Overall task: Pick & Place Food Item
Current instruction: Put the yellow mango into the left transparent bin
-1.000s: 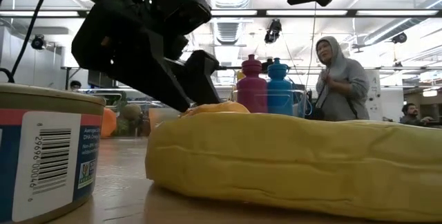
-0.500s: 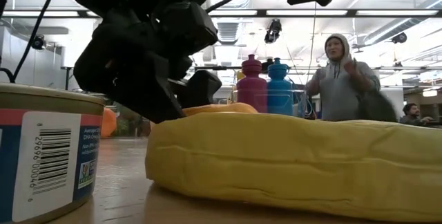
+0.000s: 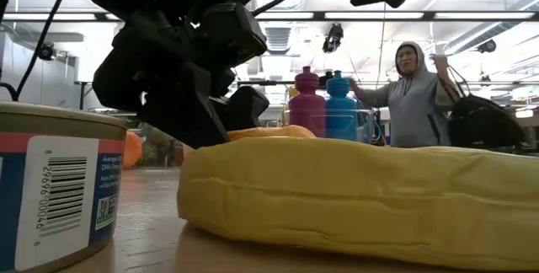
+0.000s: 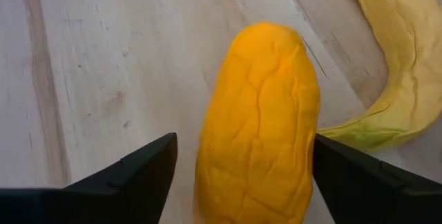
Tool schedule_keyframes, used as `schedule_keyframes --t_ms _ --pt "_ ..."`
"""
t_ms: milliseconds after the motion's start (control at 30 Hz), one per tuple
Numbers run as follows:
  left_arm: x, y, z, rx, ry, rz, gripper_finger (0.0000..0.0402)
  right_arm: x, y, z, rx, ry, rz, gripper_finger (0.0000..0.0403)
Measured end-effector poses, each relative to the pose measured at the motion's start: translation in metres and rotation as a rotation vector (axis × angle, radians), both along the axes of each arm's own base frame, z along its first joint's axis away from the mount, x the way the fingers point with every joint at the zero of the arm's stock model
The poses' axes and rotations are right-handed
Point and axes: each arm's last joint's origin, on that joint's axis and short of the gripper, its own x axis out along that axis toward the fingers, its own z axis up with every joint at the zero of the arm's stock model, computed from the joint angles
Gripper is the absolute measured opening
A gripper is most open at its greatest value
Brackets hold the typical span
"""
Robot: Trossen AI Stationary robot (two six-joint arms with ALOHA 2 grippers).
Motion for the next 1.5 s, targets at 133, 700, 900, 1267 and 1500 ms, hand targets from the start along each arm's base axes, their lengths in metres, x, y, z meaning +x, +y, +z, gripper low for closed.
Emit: schedule_keyframes --t_ms 133,700,900,1267,1500 --pt "0.0 0.0 0.0 0.003 -0.001 0.0 0.0277 0.0 0.0 0.0 0.001 0.0 -0.001 0.037" --pt "0.0 0.0 0.001 -0.019 0.009 0.027 0.0175 0.0 0.0 0.0 0.001 0.0 -0.001 0.037" --pt "-0.004 0.001 0.017 -0.028 -0.008 0.054 0.0171 0.0 0.0 0.0 0.001 0.0 -0.001 0.037" --pt "-0.029 0.015 0.083 -0.057 -0.059 0.26 0.0172 0.0 0.0 0.0 0.0 0.003 0.0 0.037" --pt "-0.06 0.026 0.124 -0.077 -0.087 0.471 0.0173 0.0 0.0 0.0 0.0 0.006 0.001 0.037"
